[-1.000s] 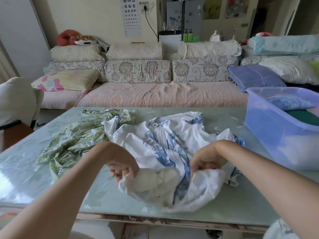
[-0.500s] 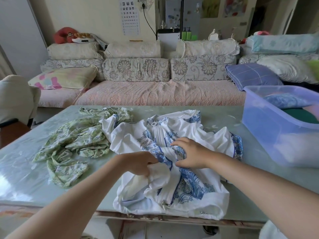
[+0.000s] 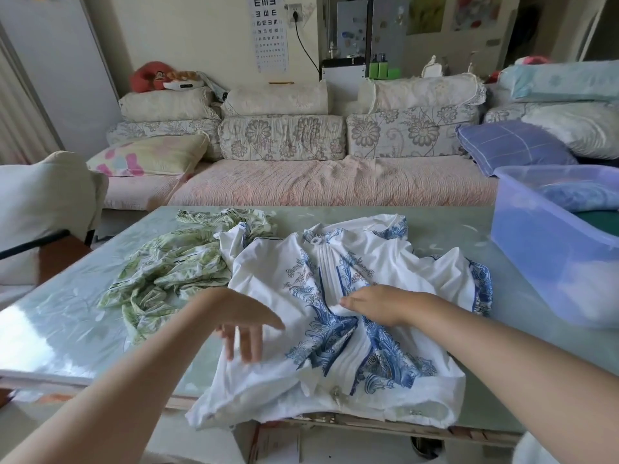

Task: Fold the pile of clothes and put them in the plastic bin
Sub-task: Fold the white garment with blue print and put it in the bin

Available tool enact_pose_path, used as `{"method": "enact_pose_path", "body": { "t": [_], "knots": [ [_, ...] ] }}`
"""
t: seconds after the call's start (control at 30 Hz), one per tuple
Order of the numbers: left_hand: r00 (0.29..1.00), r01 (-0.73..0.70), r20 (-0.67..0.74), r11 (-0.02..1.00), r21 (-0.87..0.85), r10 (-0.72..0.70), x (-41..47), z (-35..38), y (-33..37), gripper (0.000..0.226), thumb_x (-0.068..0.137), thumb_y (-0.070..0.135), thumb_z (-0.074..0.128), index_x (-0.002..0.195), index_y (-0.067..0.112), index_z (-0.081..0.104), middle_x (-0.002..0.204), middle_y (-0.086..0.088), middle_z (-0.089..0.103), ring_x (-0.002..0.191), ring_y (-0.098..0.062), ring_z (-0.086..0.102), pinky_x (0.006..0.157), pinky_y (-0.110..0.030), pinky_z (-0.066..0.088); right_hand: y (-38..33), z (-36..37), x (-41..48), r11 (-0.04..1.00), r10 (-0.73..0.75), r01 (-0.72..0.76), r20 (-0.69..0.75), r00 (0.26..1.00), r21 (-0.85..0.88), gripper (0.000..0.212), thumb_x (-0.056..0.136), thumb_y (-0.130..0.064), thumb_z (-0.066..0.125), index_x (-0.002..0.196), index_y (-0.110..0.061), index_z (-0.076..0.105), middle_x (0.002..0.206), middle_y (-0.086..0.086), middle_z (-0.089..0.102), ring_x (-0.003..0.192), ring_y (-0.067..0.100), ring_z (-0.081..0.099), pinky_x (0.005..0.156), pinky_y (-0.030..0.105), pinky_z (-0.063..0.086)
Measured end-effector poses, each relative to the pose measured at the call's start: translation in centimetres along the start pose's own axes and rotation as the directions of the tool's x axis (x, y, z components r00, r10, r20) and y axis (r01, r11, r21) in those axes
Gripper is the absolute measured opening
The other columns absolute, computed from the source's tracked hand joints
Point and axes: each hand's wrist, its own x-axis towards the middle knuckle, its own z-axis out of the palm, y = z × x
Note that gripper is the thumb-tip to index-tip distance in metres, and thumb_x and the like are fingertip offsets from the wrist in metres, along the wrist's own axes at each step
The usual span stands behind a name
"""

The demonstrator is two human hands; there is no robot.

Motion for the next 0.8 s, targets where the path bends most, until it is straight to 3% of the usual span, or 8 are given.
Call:
{"method": "enact_pose_path", "body": {
  "t": [0.03, 0.13, 0.27, 0.43, 0.53, 0.63, 0.7, 0.8],
  "knots": [
    [0.980, -0.086, -0.178, 0.996, 0.034, 0.091, 0.4, -0.2, 0.5, 0.053, 0.100, 0.051, 0.034, 0.084, 0.018, 0.072, 0.091, 0.002, 0.075, 0.071, -0.016, 0.066, 0.061, -0.027, 0.042, 0.1, 0.2, 0.3, 1.000, 0.014, -0.014, -0.030, 0.999, 0.001, 0.069, 0.099, -0.068, 0.024, 0.140, -0.022, 0.054, 0.154, 0.006, 0.043, 0.140, 0.025, 0.041, 0.114, 0.041, 0.033],
    [0.752, -0.234, -0.571, 0.943, 0.235, 0.329, 2.6, -1.3, 2.5, 0.028, 0.101, 0.025, 0.044, 0.099, 0.009, 0.066, 0.107, -0.010, 0.069, 0.086, -0.024, 0.065, 0.083, -0.034, 0.052, 0.5, 0.5, 1.6, 0.999, 0.045, -0.047, -0.106, 0.993, -0.013, 0.071, 0.097, -0.072, 0.019, 0.143, -0.028, 0.049, 0.161, 0.005, 0.030, 0.148, 0.024, 0.026, 0.118, 0.051, 0.024],
    [0.580, -0.404, -0.688, 0.887, 0.223, 0.437, 6.1, -2.6, 4.6, 0.045, 0.099, 0.040, 0.050, 0.141, 0.025, 0.045, 0.146, -0.003, 0.046, 0.131, -0.025, 0.044, 0.106, -0.042, 0.040, 1.7, 0.3, 3.1, 0.986, 0.165, -0.166, -0.143, 0.976, 0.009, 0.067, 0.095, -0.074, 0.015, 0.156, -0.045, 0.016, 0.168, -0.004, -0.003, 0.154, 0.021, -0.008, 0.120, 0.061, 0.001],
    [0.782, -0.258, -0.528, 0.944, 0.206, 0.330, 11.7, -3.6, 5.4, 0.093, 0.084, 0.078, 0.040, 0.154, 0.040, -0.009, 0.162, 0.011, -0.014, 0.149, -0.026, -0.015, 0.114, -0.068, 0.005, 6.9, -0.5, 5.1, 0.938, 0.338, -0.344, -0.120, 0.934, -0.035, 0.071, 0.089, -0.082, 0.013, 0.152, -0.054, -0.005, 0.165, -0.001, -0.020, 0.152, 0.023, -0.019, 0.116, 0.067, -0.002],
    [0.876, -0.150, -0.423, 0.964, 0.219, 0.232, 13.4, -5.1, 5.6, 0.108, 0.063, 0.098, 0.025, 0.149, 0.048, -0.016, 0.154, 0.013, -0.032, 0.142, -0.037, -0.030, 0.104, -0.076, -0.012, 10.0, -1.2, 6.5, 0.917, 0.369, -0.383, -0.133, 0.920, -0.110, 0.077, 0.088, -0.083, 0.019, 0.152, -0.053, -0.009, 0.163, -0.004, -0.025, 0.151, 0.023, -0.021, 0.115, 0.066, -0.001],
    [0.859, -0.130, -0.460, 0.965, 0.228, 0.224, 15.3, -7.9, 6.0, 0.079, 0.083, 0.085, 0.016, 0.152, 0.048, 0.001, 0.157, 0.013, -0.018, 0.145, -0.040, -0.020, 0.108, -0.069, -0.010, 11.2, -2.9, 8.3, 0.893, 0.387, -0.414, -0.168, 0.907, -0.174, 0.074, 0.089, -0.077, 0.024, 0.154, -0.052, 0.001, 0.167, 0.000, -0.010, 0.154, 0.030, 0.000, 0.118, 0.062, 0.009],
    [0.777, -0.086, -0.589, 0.965, 0.248, 0.221, 16.7, -10.1, 6.5, 0.074, 0.088, 0.076, 0.014, 0.148, 0.038, 0.032, 0.160, -0.005, 0.023, 0.145, -0.041, 0.021, 0.112, -0.065, 0.022, 10.5, -4.5, 9.9, 0.865, 0.375, -0.431, -0.240, 0.895, -0.255, 0.070, 0.087, -0.065, 0.032, 0.153, -0.041, 0.024, 0.163, 0.009, 0.020, 0.145, 0.034, 0.029, 0.114, 0.056, 0.021],
    [0.568, -0.189, -0.793, 0.973, 0.134, 0.220, 18.2, -12.8, 7.8, 0.040, 0.101, 0.042, 0.033, 0.114, 0.015, 0.059, 0.114, -0.012, 0.064, 0.100, -0.030, 0.062, 0.086, -0.041, 0.053, 8.5, -6.5, 12.7, 0.857, 0.299, -0.435, -0.420, 0.857, -0.277, 0.048, 0.090, -0.045, 0.041, 0.129, -0.021, 0.058, 0.140, 0.011, 0.051, 0.126, 0.030, 0.047, 0.105, 0.044, 0.030]
  ]
}}
